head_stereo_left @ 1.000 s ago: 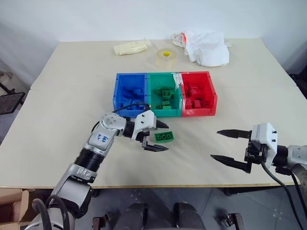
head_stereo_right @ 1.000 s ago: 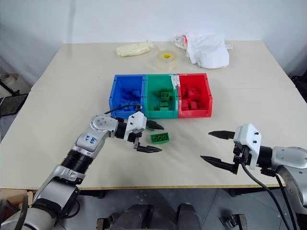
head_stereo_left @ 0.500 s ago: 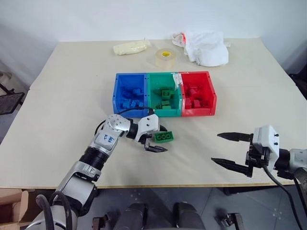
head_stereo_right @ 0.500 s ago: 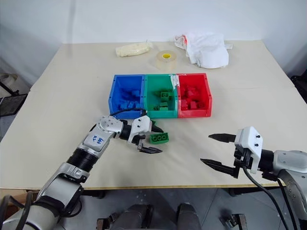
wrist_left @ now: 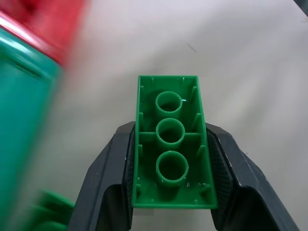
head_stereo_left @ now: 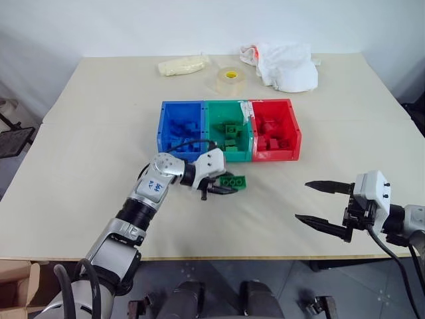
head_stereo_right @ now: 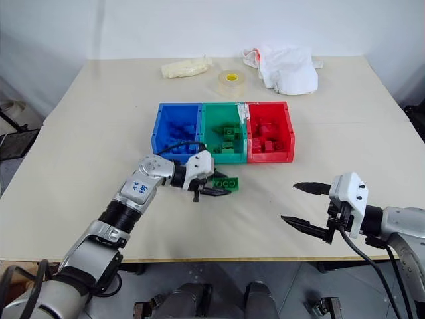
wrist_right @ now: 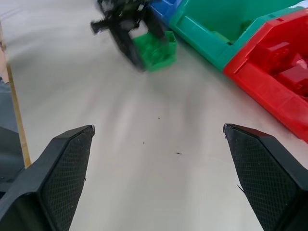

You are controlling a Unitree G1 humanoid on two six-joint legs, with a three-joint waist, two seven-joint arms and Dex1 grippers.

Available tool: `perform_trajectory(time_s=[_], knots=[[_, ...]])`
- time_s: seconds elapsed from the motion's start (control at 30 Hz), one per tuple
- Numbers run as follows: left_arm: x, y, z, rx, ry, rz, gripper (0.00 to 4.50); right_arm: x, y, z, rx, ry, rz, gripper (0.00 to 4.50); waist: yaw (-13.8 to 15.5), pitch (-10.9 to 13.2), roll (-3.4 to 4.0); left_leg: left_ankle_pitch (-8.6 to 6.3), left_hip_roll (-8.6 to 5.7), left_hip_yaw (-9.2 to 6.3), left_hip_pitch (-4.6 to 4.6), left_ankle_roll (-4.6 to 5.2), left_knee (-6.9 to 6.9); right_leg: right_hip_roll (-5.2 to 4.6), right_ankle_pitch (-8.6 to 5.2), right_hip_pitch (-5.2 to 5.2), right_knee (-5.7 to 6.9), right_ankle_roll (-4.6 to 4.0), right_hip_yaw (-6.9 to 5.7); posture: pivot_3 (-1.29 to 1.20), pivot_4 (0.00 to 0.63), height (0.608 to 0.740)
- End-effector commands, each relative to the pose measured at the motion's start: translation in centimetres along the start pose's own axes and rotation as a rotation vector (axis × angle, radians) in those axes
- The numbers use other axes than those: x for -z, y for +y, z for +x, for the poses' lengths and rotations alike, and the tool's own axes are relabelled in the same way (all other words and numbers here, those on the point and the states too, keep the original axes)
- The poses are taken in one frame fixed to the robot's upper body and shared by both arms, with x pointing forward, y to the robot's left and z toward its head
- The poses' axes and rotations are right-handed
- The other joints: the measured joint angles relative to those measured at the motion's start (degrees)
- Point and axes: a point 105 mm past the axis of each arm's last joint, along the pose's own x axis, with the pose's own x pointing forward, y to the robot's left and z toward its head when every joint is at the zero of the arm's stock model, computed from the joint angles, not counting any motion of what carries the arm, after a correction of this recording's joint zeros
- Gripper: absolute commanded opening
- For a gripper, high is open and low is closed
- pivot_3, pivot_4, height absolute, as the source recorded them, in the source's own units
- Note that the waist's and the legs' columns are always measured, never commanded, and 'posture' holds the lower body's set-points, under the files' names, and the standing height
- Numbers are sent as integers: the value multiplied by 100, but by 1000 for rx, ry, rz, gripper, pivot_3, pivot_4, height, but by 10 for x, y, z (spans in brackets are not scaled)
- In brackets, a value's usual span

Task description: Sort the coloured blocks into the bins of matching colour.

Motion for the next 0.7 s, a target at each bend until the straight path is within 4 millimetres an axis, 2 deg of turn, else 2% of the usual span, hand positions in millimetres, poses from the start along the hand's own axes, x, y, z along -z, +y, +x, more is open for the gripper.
perform_trajectory(time_s=[0.03,0.1,0.2,0.27,0.33,0.4,0.47,0.57,0.63,0.7], knots=[[-49,31,-8,-131,-126,59,1501,-9,-6,-5,45,-32,-46,4500,4,5,-8,0,0,0,-2,0,2,1,0,0,0,0,-1,0,150,740],[-57,48,-10,-214,-131,70,1501,-9,-7,-4,51,-35,-49,4500,3,7,-11,0,0,-1,-4,0,6,2,0,0,0,0,-3,0,150,740],[-55,86,-17,-407,-66,48,1501,-9,-9,-1,60,-42,-54,4500,4,8,-15,0,-1,-1,-3,0,8,4,1,2,0,2,-5,0,150,740],[-51,94,-18,-445,-48,39,1501,-9,-9,0,62,-44,-55,4500,-18,9,-15,0,-2,0,-2,0,6,6,1,2,1,3,-4,0,150,740],[-47,100,-16,-472,-42,12,2229,-9,-10,1,67,-49,-57,4500,-19,10,-17,0,-1,3,1,0,-1,7,1,-1,3,3,-2,0,150,740],[-44,104,-15,-492,-31,-9,2756,-9,-11,1,70,-51,-59,4500,-9,13,-22,0,-2,2,-2,0,1,7,1,-7,8,3,-2,0,150,740],[-46,102,-13,-468,-34,4,3512,-9,-11,1,77,-56,-61,4500,-6,15,-26,0,-5,2,-9,0,5,6,1,-13,12,3,-2,0,150,740],[-48,102,-12,-454,-41,14,4349,-9,-12,1,81,-56,-61,4500,-2,15,-26,0,-7,1,-38,0,26,4,2,-38,49,5,-3,0,150,740],[-48,101,-12,-449,-46,18,4478,-9,-12,1,82,-56,-61,4500,-4,15,-26,0,-9,-2,-61,0,44,3,3,-54,61,6,-5,0,150,740],[-59,95,-19,-400,-98,54,4478,-10,-13,3,76,-60,-63,4500,-6,15,-26,0,-10,-2,-63,0,46,3,3,-55,61,7,-5,0,150,740]])
